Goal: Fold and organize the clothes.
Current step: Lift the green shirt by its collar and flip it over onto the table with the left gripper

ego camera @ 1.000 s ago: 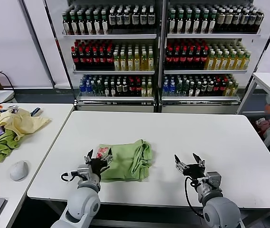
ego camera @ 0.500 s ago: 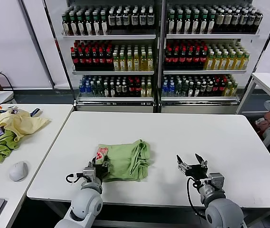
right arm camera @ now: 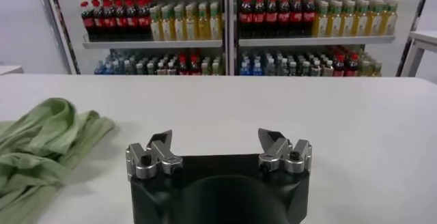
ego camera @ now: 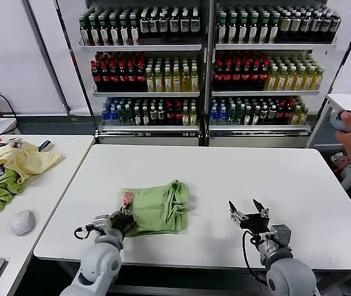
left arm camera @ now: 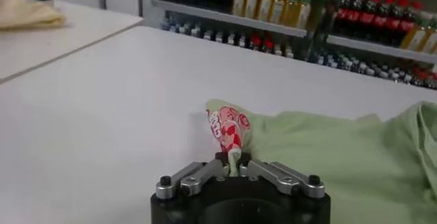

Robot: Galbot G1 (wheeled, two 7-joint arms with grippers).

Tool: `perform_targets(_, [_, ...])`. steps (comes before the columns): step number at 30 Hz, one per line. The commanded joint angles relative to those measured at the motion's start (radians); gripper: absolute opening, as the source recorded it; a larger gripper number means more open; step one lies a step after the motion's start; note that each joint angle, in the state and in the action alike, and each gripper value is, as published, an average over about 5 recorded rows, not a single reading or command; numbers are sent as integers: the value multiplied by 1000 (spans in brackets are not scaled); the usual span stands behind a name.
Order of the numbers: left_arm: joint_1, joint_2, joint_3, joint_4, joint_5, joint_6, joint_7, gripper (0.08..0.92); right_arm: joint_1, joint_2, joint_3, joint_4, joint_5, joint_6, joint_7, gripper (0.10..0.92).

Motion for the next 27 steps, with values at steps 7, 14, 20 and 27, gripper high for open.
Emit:
perform_targets(7, [-3, 209, -376, -187, -395, 19, 19, 113, 19, -4, -2, -11, 13, 7, -2, 823])
perform_targets(14, [-37, 320, -432, -275, -394, 42, 40, 113, 35, 10, -10, -4, 19, 7, 0, 823])
perform_targets(20, [-38, 223, -169, -338, -111, 39, 58, 113, 20, 11, -10, 20, 18, 9, -1, 823])
perform_targets(27, [-112, -19, 217, -126, 310, 30, 55, 113, -2, 6, 17, 39, 28, 16, -3, 823])
